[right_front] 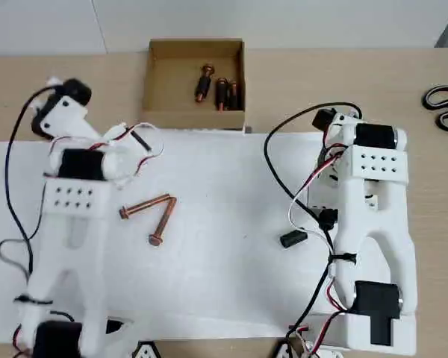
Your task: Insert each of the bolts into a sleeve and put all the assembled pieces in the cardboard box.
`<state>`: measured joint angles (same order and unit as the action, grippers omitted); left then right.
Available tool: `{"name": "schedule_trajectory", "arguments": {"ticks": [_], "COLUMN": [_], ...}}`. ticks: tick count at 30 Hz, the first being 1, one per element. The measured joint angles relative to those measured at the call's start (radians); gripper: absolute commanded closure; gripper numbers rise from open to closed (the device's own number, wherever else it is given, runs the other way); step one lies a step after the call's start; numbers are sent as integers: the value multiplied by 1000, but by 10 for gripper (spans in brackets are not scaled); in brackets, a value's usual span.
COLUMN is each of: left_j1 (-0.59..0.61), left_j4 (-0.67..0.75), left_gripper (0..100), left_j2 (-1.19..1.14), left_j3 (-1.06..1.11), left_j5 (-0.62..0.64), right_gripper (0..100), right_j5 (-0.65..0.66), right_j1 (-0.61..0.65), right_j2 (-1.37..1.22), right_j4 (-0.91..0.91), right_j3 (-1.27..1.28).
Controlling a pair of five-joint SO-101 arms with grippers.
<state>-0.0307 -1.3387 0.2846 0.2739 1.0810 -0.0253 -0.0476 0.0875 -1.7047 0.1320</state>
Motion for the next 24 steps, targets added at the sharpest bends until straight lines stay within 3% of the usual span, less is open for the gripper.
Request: {"name": "schedule_trajectory", "arguments": {"ticks": [3, 6, 16, 24], "left_j1": [0, 0, 0, 29], "left_j4": [0, 0, 0, -26], "left_gripper": [989, 989, 987, 874], "left_j2": [-80, -150, -276, -276], "left_j3": [0, 0, -2, -2], "left_j5": [178, 245, 322, 322], "right_gripper": [996, 996, 996, 996], "right_j5": [0, 0, 0, 0], "right_j1": [0, 0, -89, -153], "right_j2": [0, 0, 0, 63], "right_j4": [0, 0, 0, 0], "right_j3": [0, 0, 0, 0]}}
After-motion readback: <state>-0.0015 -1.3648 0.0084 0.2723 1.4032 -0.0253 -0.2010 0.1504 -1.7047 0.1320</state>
